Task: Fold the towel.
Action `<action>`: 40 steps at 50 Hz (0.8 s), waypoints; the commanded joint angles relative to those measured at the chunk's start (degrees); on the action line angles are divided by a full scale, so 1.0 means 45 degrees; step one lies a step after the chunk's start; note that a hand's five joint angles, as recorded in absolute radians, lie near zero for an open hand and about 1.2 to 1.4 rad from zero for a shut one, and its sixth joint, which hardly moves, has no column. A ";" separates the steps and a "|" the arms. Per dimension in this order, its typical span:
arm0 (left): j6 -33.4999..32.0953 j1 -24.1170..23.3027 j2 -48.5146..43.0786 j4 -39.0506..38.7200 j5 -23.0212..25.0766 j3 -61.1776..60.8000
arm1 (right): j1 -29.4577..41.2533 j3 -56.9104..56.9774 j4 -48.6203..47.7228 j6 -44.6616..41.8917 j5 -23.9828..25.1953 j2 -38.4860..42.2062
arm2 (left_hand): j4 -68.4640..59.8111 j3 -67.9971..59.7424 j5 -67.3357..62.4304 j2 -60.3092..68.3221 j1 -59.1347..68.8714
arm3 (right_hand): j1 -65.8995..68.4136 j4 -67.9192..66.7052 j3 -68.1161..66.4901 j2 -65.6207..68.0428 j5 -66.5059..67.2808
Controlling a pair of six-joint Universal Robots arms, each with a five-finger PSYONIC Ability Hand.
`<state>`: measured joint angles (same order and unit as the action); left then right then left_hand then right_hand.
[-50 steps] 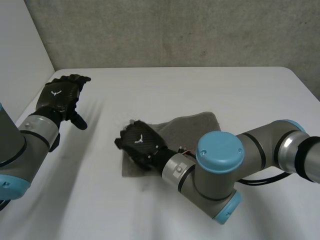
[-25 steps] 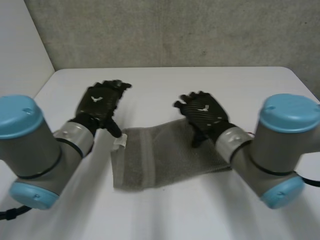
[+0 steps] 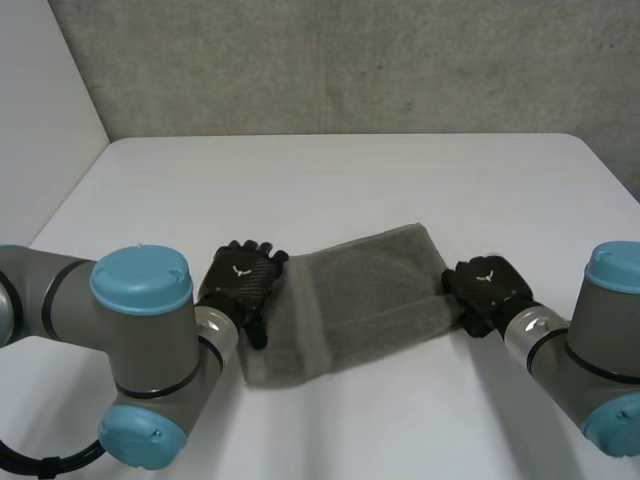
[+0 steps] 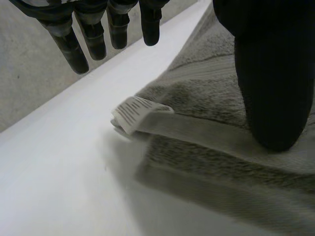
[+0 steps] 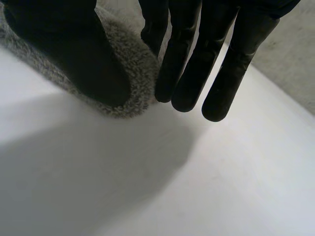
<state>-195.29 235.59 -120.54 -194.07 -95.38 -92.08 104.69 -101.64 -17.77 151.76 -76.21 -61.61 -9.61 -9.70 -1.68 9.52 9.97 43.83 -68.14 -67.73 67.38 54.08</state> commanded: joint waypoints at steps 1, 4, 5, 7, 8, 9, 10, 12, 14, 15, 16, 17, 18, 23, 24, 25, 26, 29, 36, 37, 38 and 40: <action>0.0117 0.0029 0.1783 0.0002 0.0024 -0.0415 | 0.0406 0.1177 -0.0250 -0.0091 -0.0270 -0.1267 | -0.0171 -0.0152 0.0288 0.0192 0.0092 | 0.8037 -0.2634 -0.2726 0.2805 0.3538; 0.0117 0.0108 0.2197 0.0002 0.0023 -0.0494 | 0.0818 0.1552 -0.0152 0.0007 -0.0368 -0.1465 | -0.0171 -0.0152 0.0288 0.0192 0.0092 | 0.8037 -0.2634 -0.2726 0.2805 0.3538; 0.0117 0.0166 0.2603 0.0002 0.0004 -0.0591 | 0.1457 0.1958 -0.0113 0.0045 -0.0446 -0.1581 | -0.0134 -0.0115 0.0325 0.0155 0.0055 | 0.8037 -0.2634 -0.2726 0.2805 0.3538; 0.0117 0.0264 0.2959 -0.0017 -0.0035 -0.0728 | 0.2244 0.2352 -0.0093 0.0046 -0.0505 -0.1563 | -0.0134 -0.0114 0.0326 0.0155 0.0054 | 0.8037 -0.2634 -0.2726 0.2805 0.3538; 0.0117 0.0516 0.3326 -0.0037 -0.0132 -0.0883 | 0.3056 0.2662 -0.0035 -0.0051 -0.0486 -0.1466 | -0.0134 -0.0114 0.0326 0.0155 0.0054 | 0.8037 -0.2634 -0.2726 0.2805 0.3538; 0.0117 0.0866 0.3697 -0.0037 -0.0268 -0.1039 | 0.3819 0.2839 -0.0015 -0.0149 -0.0389 -0.1368 | -0.0134 -0.0114 0.0326 0.0155 0.0054 | 0.8037 -0.2634 -0.2726 0.2805 0.3538; 0.0117 0.0870 0.3701 -0.0037 -0.0269 -0.1041 | 0.3826 0.2841 -0.0015 -0.0150 -0.0388 -0.1367 | -0.0134 -0.0114 0.0326 0.0155 0.0054 | 0.8037 -0.2634 -0.2726 0.2805 0.3538; 0.0136 0.1241 0.4072 -0.0017 -0.0387 -0.1178 | 0.4529 0.3017 -0.0054 -0.0189 -0.0271 -0.1074 | -0.0134 -0.0114 0.0326 0.0155 0.0054 | 0.8037 -0.2634 -0.2726 0.2805 0.3538; 0.0156 0.1824 0.4616 0.0002 -0.0368 -0.1450 | 0.5871 0.3347 0.0004 -0.0596 -0.0174 -0.0123 | -0.0134 -0.0114 0.0326 0.0155 0.0054 | 0.8037 -0.2634 -0.2726 0.2805 0.3538; 0.0156 0.1827 0.4619 0.0002 -0.0367 -0.1451 | 0.5877 0.3349 0.0004 -0.0599 -0.0173 -0.0117 | -0.0134 -0.0114 0.0326 0.0155 0.0054 | 0.8037 -0.2634 -0.2726 0.2805 0.3538; 0.0175 0.2040 0.4793 -0.0017 -0.0348 -0.1567 | 0.6438 0.3368 0.0024 -0.0870 -0.0096 0.0385 | -0.0134 -0.0114 0.0326 0.0155 0.0054 | 0.8037 -0.2634 -0.2726 0.2805 0.3538; 0.0175 0.2216 0.4891 0.0002 -0.0348 -0.1684 | 0.6811 0.3291 0.0024 -0.1182 0.0002 0.0835 | -0.0134 -0.0114 0.0326 0.0155 0.0054 | 0.8037 -0.2634 -0.2726 0.2805 0.3538; 0.0175 0.2217 0.4892 0.0002 -0.0348 -0.1685 | 0.6815 0.3290 0.0024 -0.1185 0.0003 0.0840 | -0.0134 -0.0114 0.0326 0.0155 0.0054 | 0.8037 -0.2634 -0.2726 0.2805 0.3538; 0.0390 0.2374 0.4912 0.0002 -0.0289 -0.1920 | 0.7166 0.3017 0.0024 -0.1966 0.0120 0.1680 | -0.0096 -0.0077 0.0363 0.0118 0.0017 | 0.8037 -0.2634 -0.2726 0.2805 0.3538; 0.0525 0.2335 0.4912 0.0002 -0.0289 -0.1920 | 0.7147 0.3075 0.0005 -0.1985 0.0023 0.1602 | -0.0133 -0.0114 0.0326 0.0155 0.0054 | 0.8037 -0.2634 -0.2726 0.2805 0.3538; 0.0701 0.2257 0.4893 0.0002 -0.0270 -0.1862 | 0.7147 0.3133 0.0024 -0.1850 -0.0036 0.1389 | -0.0097 -0.0077 0.0363 0.0118 0.0017 | 0.7014 -0.1611 -0.1703 0.1782 0.2515; 0.0703 0.2257 0.4892 0.0002 -0.0270 -0.1861 | 0.7147 0.3134 0.0024 -0.1849 -0.0036 0.1387 | -0.0096 -0.0077 0.0363 0.0118 0.0017 | 0.7004 -0.1601 -0.1693 0.1772 0.2505; 0.1093 0.2217 0.4756 0.0002 -0.0269 -0.1607 | 0.6737 0.3153 -0.0015 -0.1322 -0.0056 0.0664 | -0.0096 -0.0077 0.0363 0.0118 0.0017 | -0.3425 0.8827 0.8736 -0.8657 -0.7924; 0.1834 0.1186 0.3626 0.0604 -0.0289 0.0068 | 0.4592 0.3231 0.0198 0.2457 -0.0192 -0.1013 | -0.0171 -0.0151 0.0289 0.0192 0.0091 | -0.7518 1.2921 1.2830 -1.2750 -1.2017; 0.1835 0.1182 0.3623 0.0608 -0.0289 0.0072 | 0.4588 0.3231 0.0200 0.2467 -0.0193 -0.1016 | -0.0171 -0.0152 0.0288 0.0192 0.0092 | -0.7518 1.2921 1.2830 -1.2750 -1.2017; 0.1990 0.0892 0.3313 0.0956 -0.0308 0.0478 | 0.4182 0.3309 0.0490 0.3280 -0.0193 -0.1151 | -0.0208 -0.0189 0.0251 0.0229 0.0129 | -0.7518 1.2921 1.2830 -1.2750 -1.2017; 0.2224 0.0657 0.2885 0.1346 -0.0309 0.0889 | 0.3791 0.3503 0.0976 0.3926 -0.0057 -0.1152 | -0.0208 -0.0189 0.0251 0.0230 0.0129 | -0.7518 1.2921 1.2830 -1.2750 -1.2017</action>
<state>-187.87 242.92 -102.31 -192.59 -96.64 -94.41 128.96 -87.34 -17.39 155.16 -76.79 -63.15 -9.55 -9.69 -1.68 9.48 9.97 11.82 -13.28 -12.21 13.08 4.43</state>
